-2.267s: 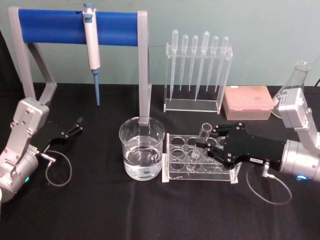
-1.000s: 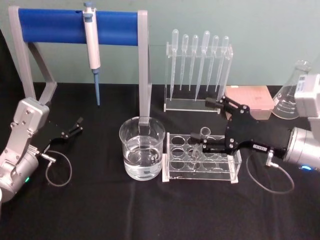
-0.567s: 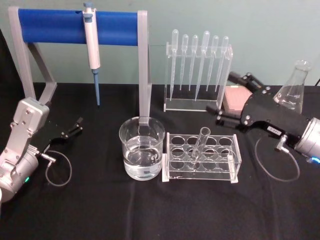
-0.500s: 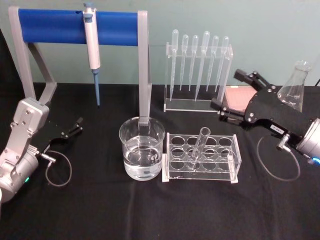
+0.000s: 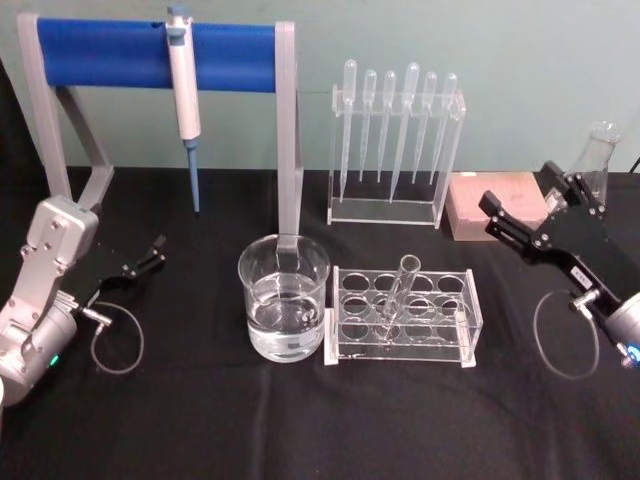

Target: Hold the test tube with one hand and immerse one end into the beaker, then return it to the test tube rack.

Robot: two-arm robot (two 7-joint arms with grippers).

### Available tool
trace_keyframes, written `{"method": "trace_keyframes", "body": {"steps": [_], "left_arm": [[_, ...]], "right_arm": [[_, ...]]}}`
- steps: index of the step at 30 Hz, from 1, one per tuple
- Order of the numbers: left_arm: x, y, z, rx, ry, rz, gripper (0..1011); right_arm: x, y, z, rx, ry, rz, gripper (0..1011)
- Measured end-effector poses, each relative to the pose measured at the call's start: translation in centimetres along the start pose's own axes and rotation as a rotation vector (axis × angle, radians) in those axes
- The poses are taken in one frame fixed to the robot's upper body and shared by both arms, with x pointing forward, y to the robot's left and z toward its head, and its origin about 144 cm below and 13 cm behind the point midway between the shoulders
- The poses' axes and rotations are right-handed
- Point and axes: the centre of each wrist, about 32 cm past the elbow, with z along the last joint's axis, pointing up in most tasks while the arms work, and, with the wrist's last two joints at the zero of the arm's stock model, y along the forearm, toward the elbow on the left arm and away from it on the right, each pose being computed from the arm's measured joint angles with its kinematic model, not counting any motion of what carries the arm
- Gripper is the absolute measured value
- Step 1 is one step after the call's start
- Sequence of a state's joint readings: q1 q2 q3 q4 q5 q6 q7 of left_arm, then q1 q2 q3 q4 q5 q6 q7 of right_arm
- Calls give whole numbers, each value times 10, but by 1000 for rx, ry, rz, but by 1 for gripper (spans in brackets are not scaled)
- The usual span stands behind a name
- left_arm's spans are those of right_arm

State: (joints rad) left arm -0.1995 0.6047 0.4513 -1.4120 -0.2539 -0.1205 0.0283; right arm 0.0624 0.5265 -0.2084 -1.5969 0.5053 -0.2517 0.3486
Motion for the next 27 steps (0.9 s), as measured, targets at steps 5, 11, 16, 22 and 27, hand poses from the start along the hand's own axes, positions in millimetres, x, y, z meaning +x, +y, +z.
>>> {"method": "trace_keyframes", "body": {"steps": [5,11,16,22,27], "left_arm": [[0,0,0,0,0,0,1000],[0,0,0,0,0,0,1000],[0,0,0,0,0,0,1000],[0,0,0,0,0,0,1000],[0,0,0,0,0,0,1000]], "right_arm": [[-2,-3,-9,-13,21,-40,1004],[-3,-6,-16,-45,50,-62,1004],[-1,-5,-17,-62,64,-40,1004],[-1,-5,-17,-62,64,-41,1004],[-2,-5,-17,-62,64,-43,1004]]}}
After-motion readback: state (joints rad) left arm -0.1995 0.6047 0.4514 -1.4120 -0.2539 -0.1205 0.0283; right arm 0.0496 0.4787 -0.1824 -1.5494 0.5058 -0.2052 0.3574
